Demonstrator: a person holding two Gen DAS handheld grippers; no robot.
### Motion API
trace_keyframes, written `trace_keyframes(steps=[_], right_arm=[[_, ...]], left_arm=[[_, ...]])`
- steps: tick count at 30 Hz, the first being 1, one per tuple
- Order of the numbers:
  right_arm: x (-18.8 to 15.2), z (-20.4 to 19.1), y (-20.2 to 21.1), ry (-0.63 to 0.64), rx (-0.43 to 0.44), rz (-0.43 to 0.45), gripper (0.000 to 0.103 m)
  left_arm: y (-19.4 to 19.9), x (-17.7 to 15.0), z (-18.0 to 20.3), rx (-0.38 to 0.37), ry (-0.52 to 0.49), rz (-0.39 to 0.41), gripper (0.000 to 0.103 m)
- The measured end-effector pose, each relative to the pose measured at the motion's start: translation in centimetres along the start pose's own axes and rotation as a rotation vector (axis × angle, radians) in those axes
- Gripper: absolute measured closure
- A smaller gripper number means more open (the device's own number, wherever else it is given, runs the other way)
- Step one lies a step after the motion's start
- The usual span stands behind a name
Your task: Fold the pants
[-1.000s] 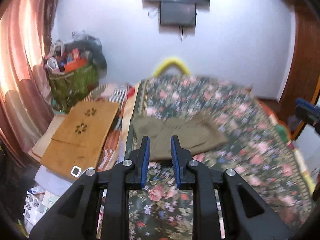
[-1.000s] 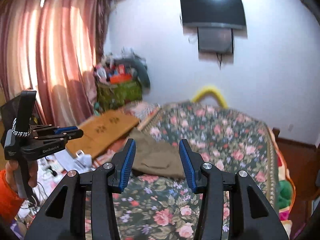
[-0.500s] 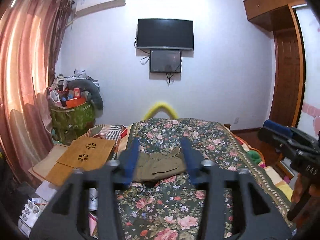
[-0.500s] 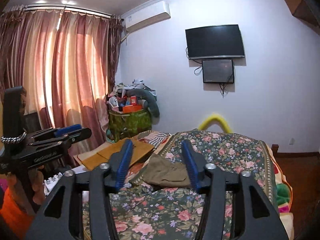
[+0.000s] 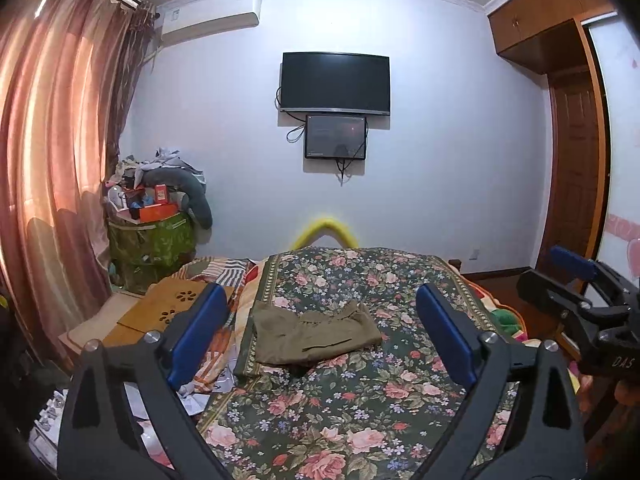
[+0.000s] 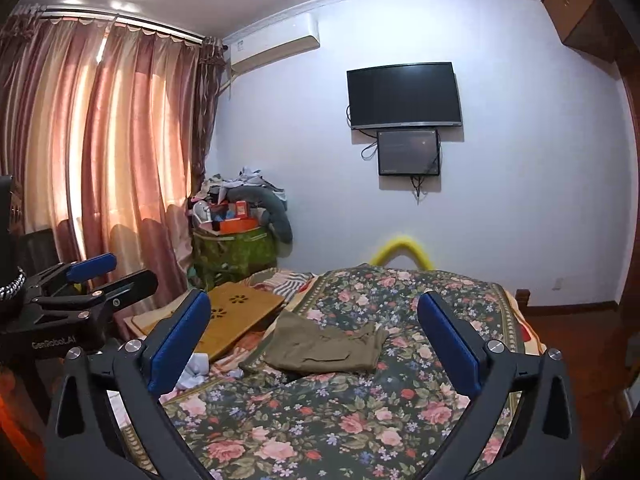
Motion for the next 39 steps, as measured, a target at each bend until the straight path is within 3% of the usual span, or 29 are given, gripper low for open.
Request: trace_keyframes(steps=[39], right_arm=[[-1.1, 0.6, 1.1, -0.020, -0.018, -0.018, 0.000]], left_arm=[[-0.7, -0.6, 0.6, -0.012, -0.004, -0.009, 0.000]])
Point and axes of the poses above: each gripper's, at about its wrist camera, not at the fingertips, and y roughly against the way its jaws point, z to its right, x to its top, the point moved 8 cm from there along -y, roughly the way its jaws point, and after that the axes turned 13 degrees about -z, right-handed, at the moved point
